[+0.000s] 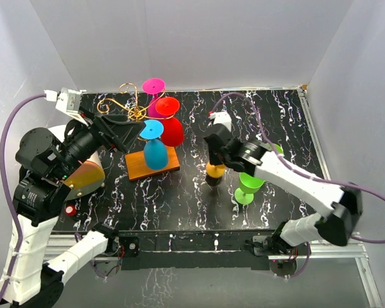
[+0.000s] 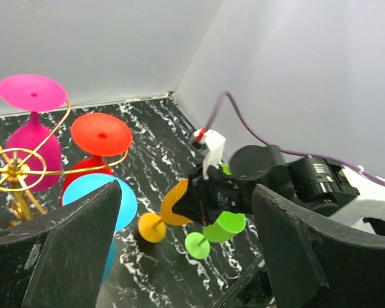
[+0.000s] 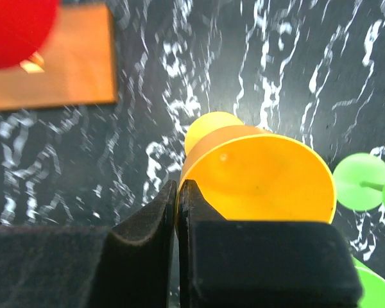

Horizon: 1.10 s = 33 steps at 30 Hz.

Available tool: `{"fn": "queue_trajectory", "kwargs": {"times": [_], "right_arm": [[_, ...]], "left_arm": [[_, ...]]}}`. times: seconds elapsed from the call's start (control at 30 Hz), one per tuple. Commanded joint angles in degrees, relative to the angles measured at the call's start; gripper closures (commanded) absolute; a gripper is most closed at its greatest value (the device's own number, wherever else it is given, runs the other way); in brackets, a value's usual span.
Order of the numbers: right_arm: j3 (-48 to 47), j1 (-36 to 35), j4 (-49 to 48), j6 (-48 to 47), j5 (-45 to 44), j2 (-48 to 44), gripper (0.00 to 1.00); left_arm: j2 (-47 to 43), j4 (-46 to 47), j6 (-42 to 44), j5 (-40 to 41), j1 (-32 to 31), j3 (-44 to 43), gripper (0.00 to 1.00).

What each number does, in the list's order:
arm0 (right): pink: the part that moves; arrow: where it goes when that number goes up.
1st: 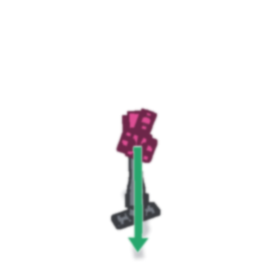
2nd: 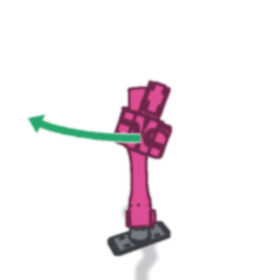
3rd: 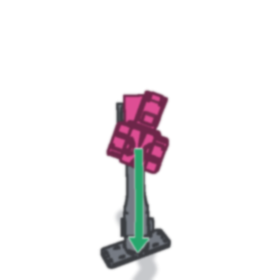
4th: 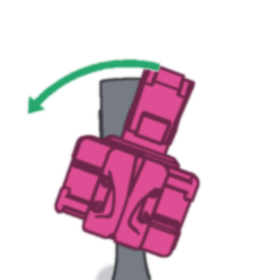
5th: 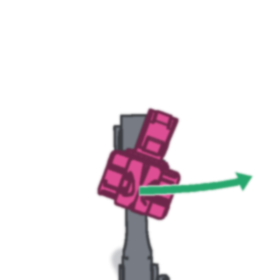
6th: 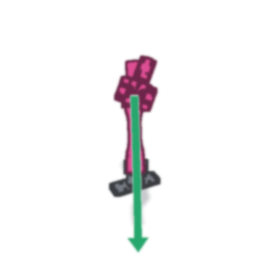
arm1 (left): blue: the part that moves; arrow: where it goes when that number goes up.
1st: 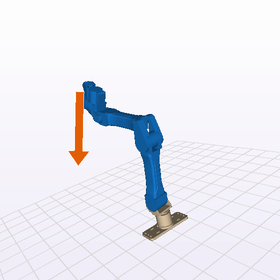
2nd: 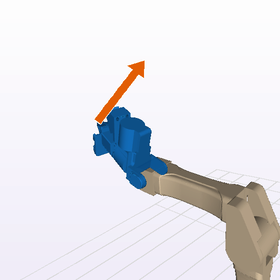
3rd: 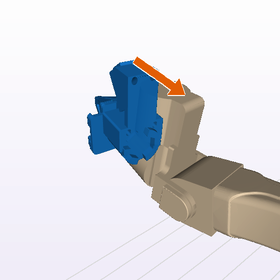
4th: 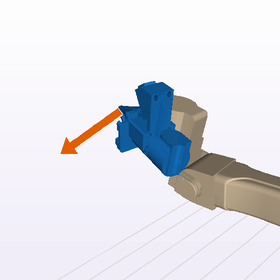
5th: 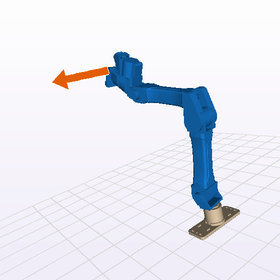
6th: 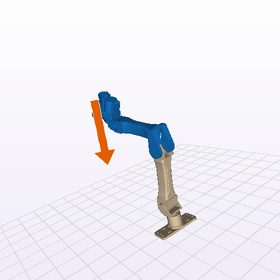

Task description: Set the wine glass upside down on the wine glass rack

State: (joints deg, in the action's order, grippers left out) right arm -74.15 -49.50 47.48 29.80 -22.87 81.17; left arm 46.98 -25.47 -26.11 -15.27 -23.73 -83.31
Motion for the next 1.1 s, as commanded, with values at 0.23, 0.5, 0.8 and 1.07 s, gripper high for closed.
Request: {"fn": "queue_trajectory", "kwargs": {"times": [0.23, 0.5, 0.8, 1.07], "right_arm": [[10.96, -0.25, -35.23, -4.33, -13.92, -30.34, 1.00], [13.17, -0.21, -51.35, -3.00, -10.63, -37.62, 1.00], [13.60, -0.24, -74.35, -5.55, -2.39, -33.76, 1.00], [13.96, -0.25, -84.31, -1.46, 2.12, -30.05, 1.00]], "left_arm": [[5.18, 17.72, -14.26, -8.75, 0.15, 1.80, 0.18], [10.51, 31.76, -28.02, -10.74, 0.17, 4.68, 0.19], [17.58, 40.89, -41.17, -9.72, -1.46, 3.43, 0.21], [25.21, 44.66, -35.68, -1.45, -13.14, -2.64, 0.22]]}}
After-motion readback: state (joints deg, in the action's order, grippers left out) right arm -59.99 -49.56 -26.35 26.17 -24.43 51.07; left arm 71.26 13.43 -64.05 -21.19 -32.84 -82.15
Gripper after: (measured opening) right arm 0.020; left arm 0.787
